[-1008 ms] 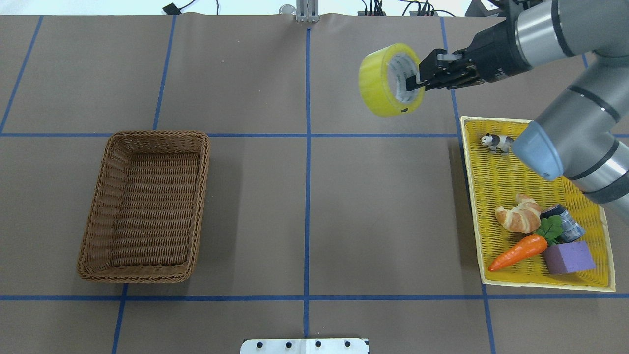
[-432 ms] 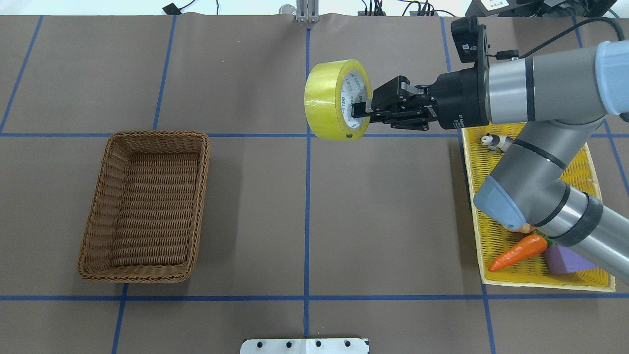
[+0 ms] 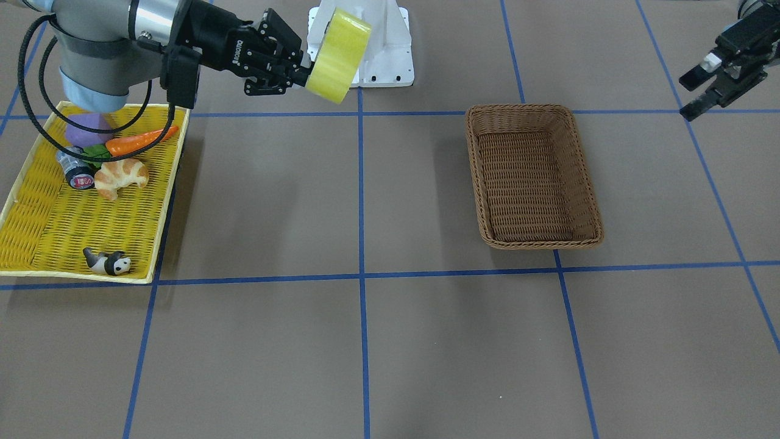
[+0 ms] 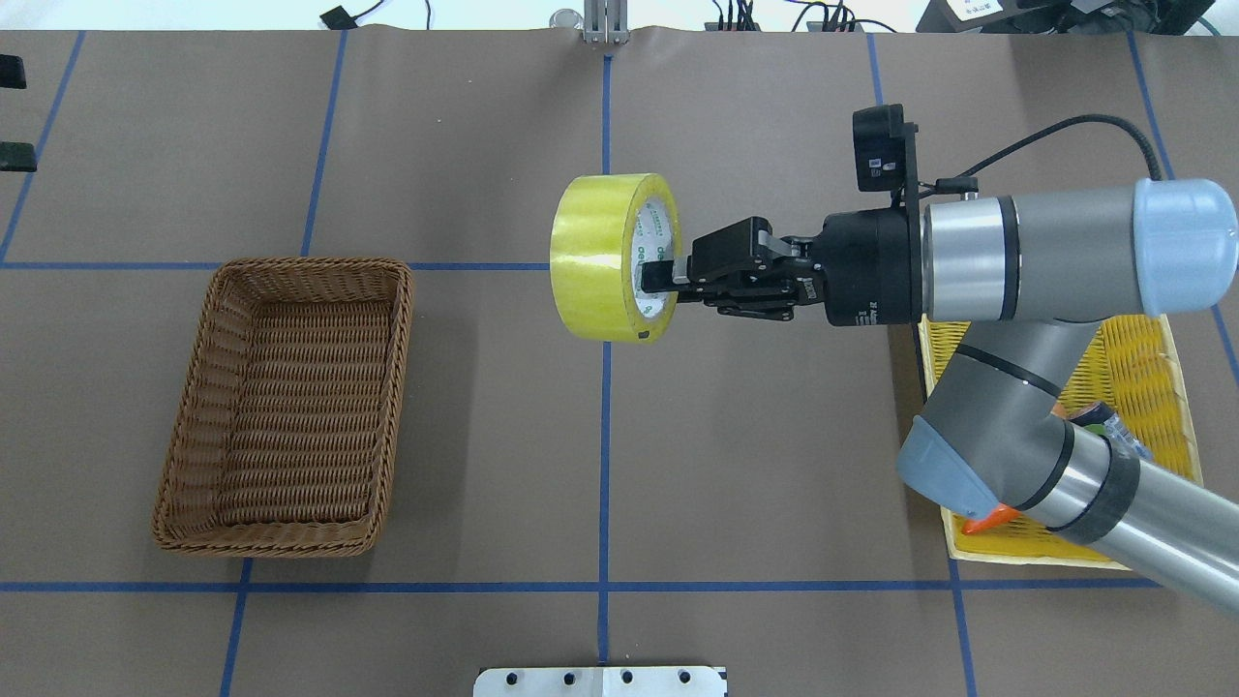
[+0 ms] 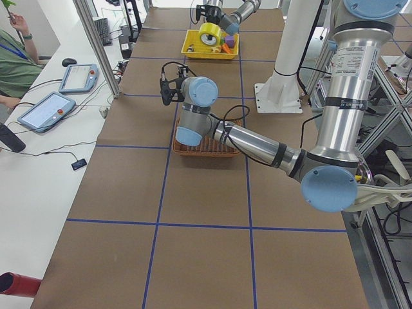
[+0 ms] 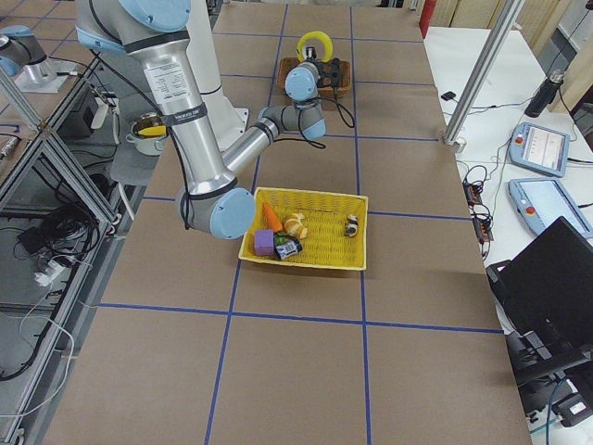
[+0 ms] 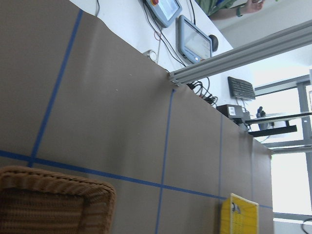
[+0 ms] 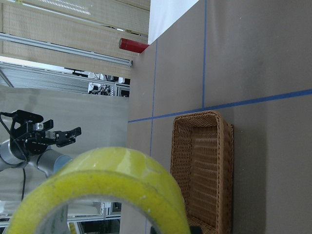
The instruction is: Move tape to another basket
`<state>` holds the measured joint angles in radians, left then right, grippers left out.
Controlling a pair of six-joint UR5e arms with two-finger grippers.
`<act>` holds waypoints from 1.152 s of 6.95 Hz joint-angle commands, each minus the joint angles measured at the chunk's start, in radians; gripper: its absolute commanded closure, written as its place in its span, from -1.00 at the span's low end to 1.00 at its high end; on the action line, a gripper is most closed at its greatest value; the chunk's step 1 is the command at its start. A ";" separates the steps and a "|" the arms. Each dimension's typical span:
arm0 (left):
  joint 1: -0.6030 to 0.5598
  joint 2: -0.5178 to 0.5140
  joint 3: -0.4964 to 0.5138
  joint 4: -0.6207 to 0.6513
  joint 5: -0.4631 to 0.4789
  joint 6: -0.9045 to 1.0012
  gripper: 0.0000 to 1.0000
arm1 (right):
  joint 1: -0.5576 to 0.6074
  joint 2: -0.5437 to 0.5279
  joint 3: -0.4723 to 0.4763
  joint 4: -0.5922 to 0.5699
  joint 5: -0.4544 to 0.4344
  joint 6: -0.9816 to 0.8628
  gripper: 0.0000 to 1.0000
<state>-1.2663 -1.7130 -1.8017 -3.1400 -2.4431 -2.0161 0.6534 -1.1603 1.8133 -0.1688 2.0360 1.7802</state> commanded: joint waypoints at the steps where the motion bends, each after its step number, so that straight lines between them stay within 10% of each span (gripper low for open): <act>1: 0.169 -0.017 -0.002 -0.292 0.268 -0.201 -0.96 | -0.090 0.001 -0.009 0.105 -0.117 0.007 1.00; 8: 0.462 -0.224 0.010 -0.276 0.388 -0.227 -0.95 | -0.161 0.053 -0.019 0.103 -0.119 0.007 1.00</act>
<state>-0.8398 -1.9241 -1.7954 -3.4157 -2.0617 -2.2468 0.5047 -1.1150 1.7963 -0.0649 1.9187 1.7875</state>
